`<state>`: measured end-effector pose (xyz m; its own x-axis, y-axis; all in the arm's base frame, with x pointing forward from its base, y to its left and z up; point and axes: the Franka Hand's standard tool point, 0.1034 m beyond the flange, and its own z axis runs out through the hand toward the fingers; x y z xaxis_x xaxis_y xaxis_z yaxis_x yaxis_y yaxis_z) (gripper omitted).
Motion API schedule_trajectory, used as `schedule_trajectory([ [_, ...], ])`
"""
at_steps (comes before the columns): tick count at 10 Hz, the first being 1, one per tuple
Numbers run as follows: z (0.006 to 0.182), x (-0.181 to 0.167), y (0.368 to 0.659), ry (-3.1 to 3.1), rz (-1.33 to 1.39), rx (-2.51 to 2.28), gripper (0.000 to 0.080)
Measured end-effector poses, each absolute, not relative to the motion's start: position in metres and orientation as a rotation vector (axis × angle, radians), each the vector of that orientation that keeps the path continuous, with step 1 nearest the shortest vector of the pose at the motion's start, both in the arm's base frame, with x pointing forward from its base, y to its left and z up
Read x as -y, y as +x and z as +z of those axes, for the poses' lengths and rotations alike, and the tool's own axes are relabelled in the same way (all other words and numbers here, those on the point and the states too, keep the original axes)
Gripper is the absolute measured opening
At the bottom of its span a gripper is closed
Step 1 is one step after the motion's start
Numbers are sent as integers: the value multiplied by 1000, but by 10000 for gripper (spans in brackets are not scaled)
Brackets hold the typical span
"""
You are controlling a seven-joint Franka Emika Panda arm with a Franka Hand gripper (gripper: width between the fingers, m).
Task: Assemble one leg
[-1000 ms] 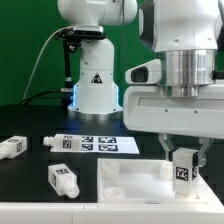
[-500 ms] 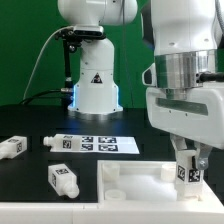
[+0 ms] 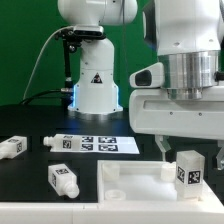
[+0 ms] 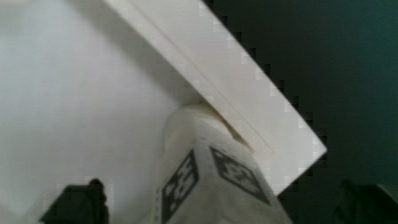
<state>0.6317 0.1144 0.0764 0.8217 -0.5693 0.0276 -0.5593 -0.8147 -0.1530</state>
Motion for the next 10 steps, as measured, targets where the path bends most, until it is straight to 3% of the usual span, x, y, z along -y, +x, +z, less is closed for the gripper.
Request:
schedule_trajectory([
  [2,77,-113,632,-2912,-122,-746,647],
  [6,84,-110,643,-3090,-203,80,649],
  [9,83,-109,643,-3087,-199,1,624],
  [10,83,-109,643,-3084,-198,-55,434],
])
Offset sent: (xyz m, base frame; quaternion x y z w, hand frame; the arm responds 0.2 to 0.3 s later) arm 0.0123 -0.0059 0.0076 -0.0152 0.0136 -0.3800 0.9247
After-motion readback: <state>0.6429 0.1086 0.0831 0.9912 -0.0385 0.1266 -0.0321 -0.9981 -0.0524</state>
